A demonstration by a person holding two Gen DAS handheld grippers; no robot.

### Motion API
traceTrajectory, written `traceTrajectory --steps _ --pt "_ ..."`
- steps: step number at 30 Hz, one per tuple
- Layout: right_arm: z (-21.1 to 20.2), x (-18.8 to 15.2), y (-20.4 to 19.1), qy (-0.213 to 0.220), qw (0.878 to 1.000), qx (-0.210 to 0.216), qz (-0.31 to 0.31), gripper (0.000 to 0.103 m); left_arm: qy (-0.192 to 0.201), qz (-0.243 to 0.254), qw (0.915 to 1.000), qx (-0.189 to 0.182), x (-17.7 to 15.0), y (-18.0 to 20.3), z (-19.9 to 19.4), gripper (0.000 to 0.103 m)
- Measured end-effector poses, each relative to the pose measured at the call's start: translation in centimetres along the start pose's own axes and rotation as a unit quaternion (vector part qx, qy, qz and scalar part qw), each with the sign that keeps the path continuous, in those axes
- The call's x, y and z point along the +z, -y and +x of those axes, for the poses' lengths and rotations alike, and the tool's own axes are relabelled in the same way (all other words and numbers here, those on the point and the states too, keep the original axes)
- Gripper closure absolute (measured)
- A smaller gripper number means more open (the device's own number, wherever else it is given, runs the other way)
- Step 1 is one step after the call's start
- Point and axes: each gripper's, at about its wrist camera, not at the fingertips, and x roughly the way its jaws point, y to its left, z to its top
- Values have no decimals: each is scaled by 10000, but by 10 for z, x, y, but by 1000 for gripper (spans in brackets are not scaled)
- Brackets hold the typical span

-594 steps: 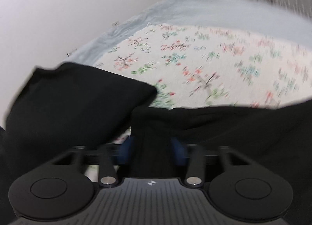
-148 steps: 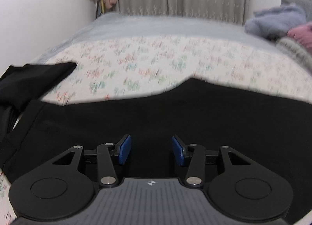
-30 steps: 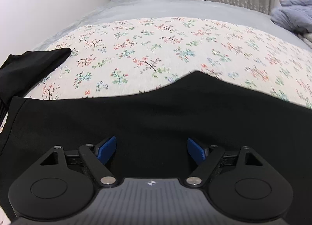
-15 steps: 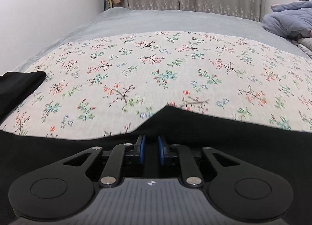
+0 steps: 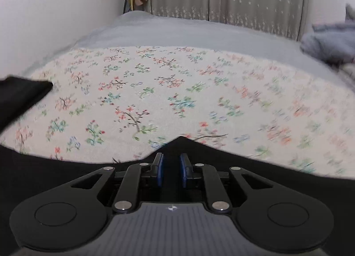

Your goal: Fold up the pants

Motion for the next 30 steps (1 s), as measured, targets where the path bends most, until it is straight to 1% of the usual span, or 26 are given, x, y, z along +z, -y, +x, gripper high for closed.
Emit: traceTrajectory --steps 1,2,3,5,7,8,9,10,11,12,13,14,17,19,20,23,24,27,30 --pt "-10 1 14 153 9993 -6 330 3 4 -15 10000 -91 -1 4 -7 72" --pt "-18 1 28 253 9976 -27 648 3 -85 100 9997 -221 -3 9 -13 71" --pt "-25 -1 43 314 9947 -31 975 3 -60 198 9993 -309 -5 15 -20 69" --pt "-39 -8 70 416 9857 75 1633 5 -29 439 9978 -498 -13 29 -33 66" --pt "-48 -17 88 472 9768 211 2080 10 -55 652 9958 -643 -23 41 -43 63" --pt "-51 -23 97 466 9718 277 2293 17 -98 716 9950 -689 -28 46 -46 62" --pt "-52 -28 104 419 9675 333 2470 26 -161 760 9942 -742 -33 51 -48 62" --pt "-52 -33 109 350 9630 402 2643 32 -237 791 9933 -813 -37 54 -50 62" --pt "-50 -38 115 280 9576 498 2823 40 -315 828 9920 -894 -42 59 -51 62" --pt "-50 -43 119 214 9525 589 2979 45 -386 887 9905 -975 -48 64 -53 62" --pt "-49 -47 122 155 9490 606 3089 46 -447 991 9885 -1050 -54 69 -55 62" --pt "-49 -49 123 135 9473 565 3149 48 -476 1102 9868 -1092 -60 74 -56 61" --pt "-48 -50 126 223 9487 343 3136 48 -449 1428 9822 -1134 -73 87 -61 58" --pt "-42 -51 124 155 9523 261 3035 55 -418 1555 9808 -1100 -79 92 -63 57" --pt "-40 -51 122 98 9536 274 2996 60 -401 1576 9808 -1081 -81 93 -64 55" --pt "-44 -50 113 -75 9651 302 2601 60 -433 1534 9811 -1100 -81 86 -66 54" --pt "-47 -51 114 -121 9678 308 2494 63 -447 1512 9814 -1095 -81 84 -66 54" --pt "-52 -60 127 -231 9669 388 2512 69 -500 1464 9823 -1054 -78 78 -62 52" --pt "-49 -66 132 -199 9638 457 2620 71 -527 1458 9830 -986 -79 82 -64 52"
